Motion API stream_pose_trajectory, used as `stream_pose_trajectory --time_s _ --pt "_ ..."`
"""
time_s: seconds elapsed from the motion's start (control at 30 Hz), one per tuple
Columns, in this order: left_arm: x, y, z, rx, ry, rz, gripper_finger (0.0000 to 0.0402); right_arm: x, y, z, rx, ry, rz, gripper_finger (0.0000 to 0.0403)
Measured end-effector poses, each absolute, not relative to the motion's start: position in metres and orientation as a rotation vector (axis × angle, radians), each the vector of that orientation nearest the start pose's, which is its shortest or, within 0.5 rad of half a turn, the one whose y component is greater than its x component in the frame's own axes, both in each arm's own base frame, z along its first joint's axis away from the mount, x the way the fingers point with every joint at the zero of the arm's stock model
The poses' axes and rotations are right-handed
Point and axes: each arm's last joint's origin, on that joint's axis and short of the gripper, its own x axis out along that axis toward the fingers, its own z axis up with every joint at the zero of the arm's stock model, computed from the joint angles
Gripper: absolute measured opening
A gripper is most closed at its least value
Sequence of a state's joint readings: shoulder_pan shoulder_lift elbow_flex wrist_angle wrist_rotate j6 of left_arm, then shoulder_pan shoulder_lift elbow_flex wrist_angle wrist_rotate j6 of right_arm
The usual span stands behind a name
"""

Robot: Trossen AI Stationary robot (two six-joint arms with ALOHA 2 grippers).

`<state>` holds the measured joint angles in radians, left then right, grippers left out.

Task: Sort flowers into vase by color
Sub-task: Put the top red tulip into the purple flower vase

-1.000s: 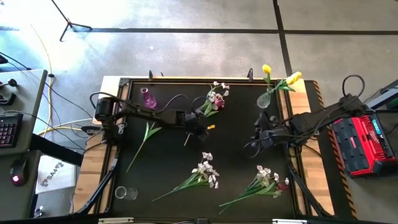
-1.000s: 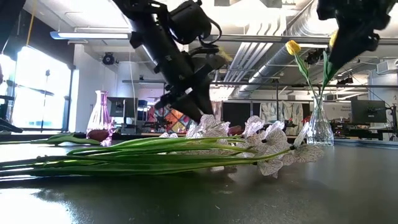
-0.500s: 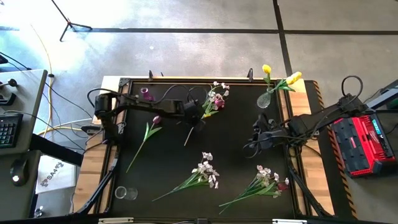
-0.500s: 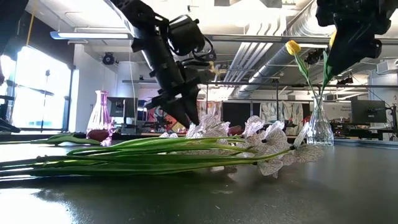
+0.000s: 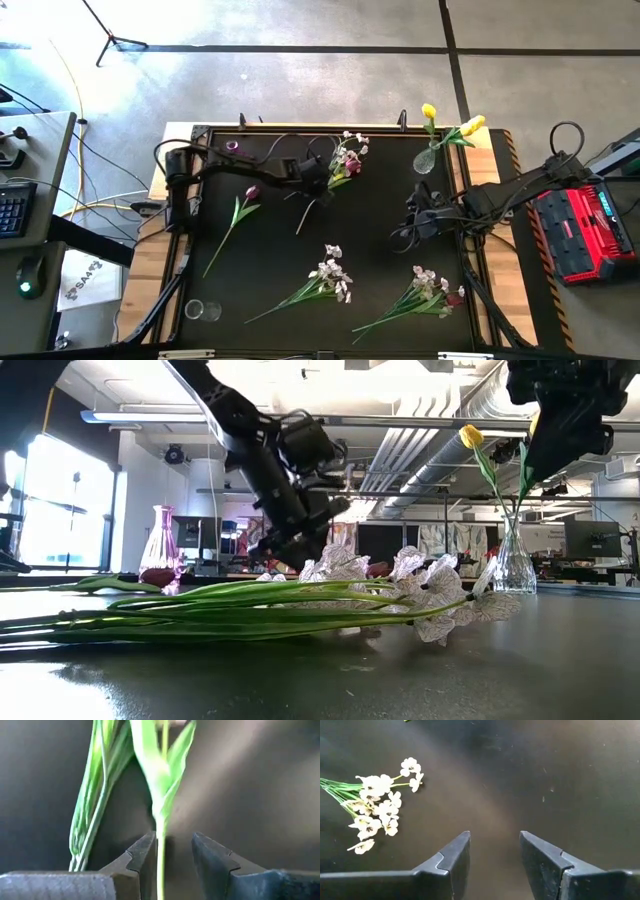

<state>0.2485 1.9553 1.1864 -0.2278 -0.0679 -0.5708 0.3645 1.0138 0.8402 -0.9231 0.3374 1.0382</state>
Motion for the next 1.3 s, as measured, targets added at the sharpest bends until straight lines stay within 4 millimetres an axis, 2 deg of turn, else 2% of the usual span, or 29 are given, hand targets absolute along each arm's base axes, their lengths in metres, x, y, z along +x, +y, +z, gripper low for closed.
stream_pose_trajectory --time_s 0.13,0.3,0.63,0.73,0.9,1.03,1.3 --pt "0.379 0.099 0.126 -0.63 0.91 0.585 0.0111 0.167 0.054 0.26 0.568 0.914 -0.494 0.0158" --pt "0.38 0.098 0.12 -0.637 0.931 0.598 0.0105 0.167 0.054 0.26 0.563 0.916 -0.49 0.0158" --pt "0.377 0.098 0.117 -0.578 0.971 0.604 0.001 0.166 0.053 0.259 0.551 0.929 -0.496 0.0158" --pt "0.376 0.098 0.12 -0.591 0.965 0.602 0.0006 0.166 0.053 0.259 0.55 0.926 -0.498 0.0158" --pt "0.371 0.094 0.139 -0.611 0.953 0.569 0.0002 0.166 0.053 0.259 0.553 0.925 -0.5 0.0158" --pt "0.371 0.091 0.171 -0.575 0.839 0.524 0.0001 0.166 0.053 0.259 0.55 0.912 -0.515 0.0158" --pt "0.375 0.086 0.214 -0.516 0.623 0.397 0.0 0.167 0.052 0.26 0.561 0.875 -0.552 0.0158"
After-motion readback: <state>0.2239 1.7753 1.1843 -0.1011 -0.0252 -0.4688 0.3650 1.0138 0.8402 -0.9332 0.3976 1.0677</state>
